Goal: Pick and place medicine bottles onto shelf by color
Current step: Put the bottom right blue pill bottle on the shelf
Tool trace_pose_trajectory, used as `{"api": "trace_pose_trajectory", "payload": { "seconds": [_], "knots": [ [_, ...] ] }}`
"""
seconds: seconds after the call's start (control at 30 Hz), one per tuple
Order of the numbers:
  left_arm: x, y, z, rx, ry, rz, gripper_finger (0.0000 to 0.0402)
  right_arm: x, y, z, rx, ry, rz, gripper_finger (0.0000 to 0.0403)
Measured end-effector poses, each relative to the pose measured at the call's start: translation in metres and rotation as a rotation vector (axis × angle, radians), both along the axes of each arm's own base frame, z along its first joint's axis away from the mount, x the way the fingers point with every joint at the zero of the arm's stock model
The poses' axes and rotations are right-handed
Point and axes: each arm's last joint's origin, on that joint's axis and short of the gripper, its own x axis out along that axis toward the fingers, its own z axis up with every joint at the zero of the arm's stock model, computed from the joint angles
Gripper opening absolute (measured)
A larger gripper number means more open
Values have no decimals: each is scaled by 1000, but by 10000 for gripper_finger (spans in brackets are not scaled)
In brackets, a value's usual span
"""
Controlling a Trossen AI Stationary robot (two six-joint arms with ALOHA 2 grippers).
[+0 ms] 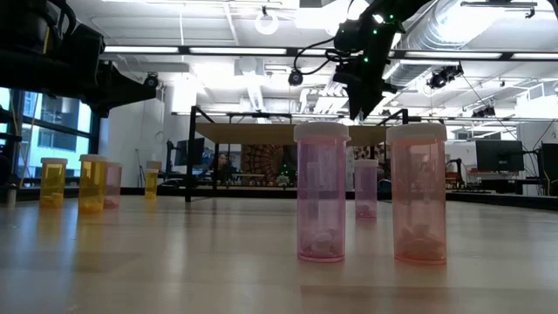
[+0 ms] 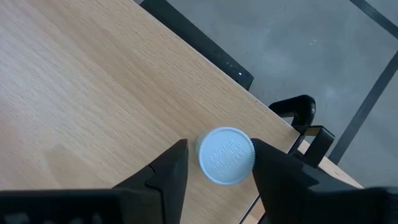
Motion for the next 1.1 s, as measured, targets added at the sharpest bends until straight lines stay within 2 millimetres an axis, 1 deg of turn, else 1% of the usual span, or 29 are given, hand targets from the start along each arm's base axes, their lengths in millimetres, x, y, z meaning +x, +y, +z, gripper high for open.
{"api": "trace_pose_trajectory", "payload": {
  "seconds": [0.2, 0.53, 0.77, 0.9, 1.0, 1.1],
  "knots": [
    [0, 0, 0, 0, 1, 0, 0, 0, 0, 0, -4, -3, -8, 174],
    [0, 0, 0, 0, 0, 0, 0, 0, -1, 1, -16, -4, -13, 175],
    [0, 0, 0, 0, 0, 0, 0, 2, -2, 3, -38, -25, -15, 175],
    [0, 0, 0, 0, 0, 0, 1, 1, -4, 4, -81, -2, -33, 175],
    [0, 0, 0, 0, 0, 1, 6, 0, -5, 5, -91, 4, -40, 175],
    [0, 0, 0, 0, 0, 1, 20, 0, -6, 5, -96, -2, -40, 175]
  ]
}}
